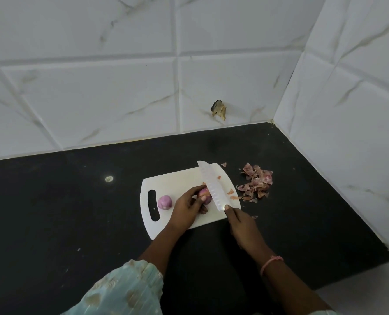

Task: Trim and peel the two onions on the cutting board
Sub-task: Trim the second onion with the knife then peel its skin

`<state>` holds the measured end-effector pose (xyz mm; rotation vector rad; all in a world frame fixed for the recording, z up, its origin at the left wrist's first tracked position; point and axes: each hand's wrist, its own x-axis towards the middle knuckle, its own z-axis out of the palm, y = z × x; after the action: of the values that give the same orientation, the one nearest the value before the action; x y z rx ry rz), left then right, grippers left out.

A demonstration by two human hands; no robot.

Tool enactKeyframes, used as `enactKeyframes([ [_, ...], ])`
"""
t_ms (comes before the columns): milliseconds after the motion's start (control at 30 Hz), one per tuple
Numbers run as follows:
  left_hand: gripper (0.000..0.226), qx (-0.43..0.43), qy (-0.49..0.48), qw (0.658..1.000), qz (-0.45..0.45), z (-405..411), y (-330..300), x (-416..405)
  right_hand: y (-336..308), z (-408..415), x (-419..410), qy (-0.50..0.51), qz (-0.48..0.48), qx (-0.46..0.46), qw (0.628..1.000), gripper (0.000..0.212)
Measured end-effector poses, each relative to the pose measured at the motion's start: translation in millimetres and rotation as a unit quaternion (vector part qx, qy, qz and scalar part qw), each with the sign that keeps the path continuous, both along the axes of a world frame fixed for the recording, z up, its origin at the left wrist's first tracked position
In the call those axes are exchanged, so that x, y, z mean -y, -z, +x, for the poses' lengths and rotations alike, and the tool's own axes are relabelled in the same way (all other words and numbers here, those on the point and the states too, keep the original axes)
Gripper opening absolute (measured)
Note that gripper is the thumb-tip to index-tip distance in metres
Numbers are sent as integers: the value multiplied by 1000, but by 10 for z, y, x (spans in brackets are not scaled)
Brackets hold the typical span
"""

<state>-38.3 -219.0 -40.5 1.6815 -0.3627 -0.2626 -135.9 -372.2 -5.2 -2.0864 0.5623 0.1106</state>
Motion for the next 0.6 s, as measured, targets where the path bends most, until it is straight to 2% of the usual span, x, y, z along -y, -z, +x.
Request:
enactKeyframes([
  [100, 32, -3, 0, 1000, 3, 2, 10, 8, -14, 78, 6, 5, 12, -5, 1000, 46],
  [300, 21, -20, -9, 1000, -9, 24, 3, 23, -11, 127, 2, -26, 20, -24, 999, 47],
  [433, 30, -14, -14, 1000, -13, 24, -5, 9, -6, 160, 27, 37, 58, -12, 998, 45],
  [600, 30, -20, -29, 999, -8, 25, 8, 18, 74, 103, -18, -2, -4, 15, 1000, 45],
])
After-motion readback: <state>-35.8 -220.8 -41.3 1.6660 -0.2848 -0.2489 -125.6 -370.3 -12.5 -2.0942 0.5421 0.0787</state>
